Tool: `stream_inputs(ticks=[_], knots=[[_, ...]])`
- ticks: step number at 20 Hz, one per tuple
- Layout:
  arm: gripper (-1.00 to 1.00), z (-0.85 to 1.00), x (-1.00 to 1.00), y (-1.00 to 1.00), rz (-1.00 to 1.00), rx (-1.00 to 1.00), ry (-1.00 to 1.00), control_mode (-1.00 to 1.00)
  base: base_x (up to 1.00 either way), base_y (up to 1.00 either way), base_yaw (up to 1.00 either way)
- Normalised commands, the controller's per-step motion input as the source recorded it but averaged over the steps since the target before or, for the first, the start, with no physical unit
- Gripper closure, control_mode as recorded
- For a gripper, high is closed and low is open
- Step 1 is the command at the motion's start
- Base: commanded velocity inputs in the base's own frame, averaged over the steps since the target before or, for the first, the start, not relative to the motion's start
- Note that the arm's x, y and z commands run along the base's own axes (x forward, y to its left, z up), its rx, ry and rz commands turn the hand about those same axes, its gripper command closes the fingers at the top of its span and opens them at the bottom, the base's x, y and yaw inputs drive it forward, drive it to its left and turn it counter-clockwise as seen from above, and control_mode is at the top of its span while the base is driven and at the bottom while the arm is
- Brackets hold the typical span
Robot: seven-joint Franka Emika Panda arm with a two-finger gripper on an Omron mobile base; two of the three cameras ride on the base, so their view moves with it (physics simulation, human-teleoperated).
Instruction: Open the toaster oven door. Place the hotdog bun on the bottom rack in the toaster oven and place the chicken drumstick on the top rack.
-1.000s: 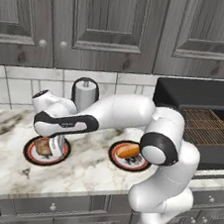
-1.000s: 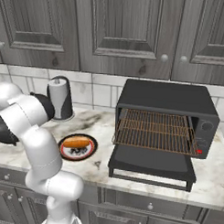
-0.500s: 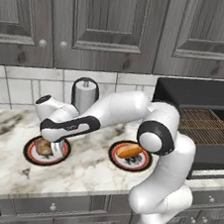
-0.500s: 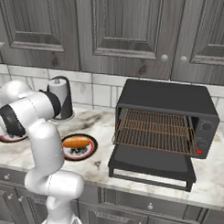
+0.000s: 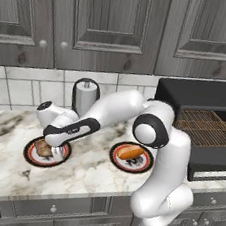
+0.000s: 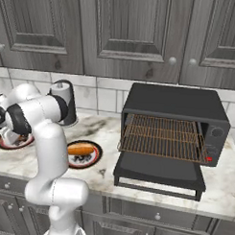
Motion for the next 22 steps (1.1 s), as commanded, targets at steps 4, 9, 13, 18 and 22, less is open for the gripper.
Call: stream_inputs(ticks=[4,9,13,18,22], knots=[[-1.0,-0.22,0.13,0.21,0.0,0.0,-0.04,-1.0,0.0,0.0,0.0],[-1.0,-0.27,0.22,0.21,0.0,0.0,0.0,-1.0,0.0,0.0,0.0],[-1.0,-0.01,0.44,0.12,0.0,0.0,0.0,-1.0,0.0,0.0,0.0],[-1.0,-0.11,0.43,0.11,0.0,0.0,0.0,-1.0,0.0,0.0,0.0],[1.0,-0.43,0.07,0.0,0.0,0.0,0.0,-1.0,0.0,0.0,0.0]])
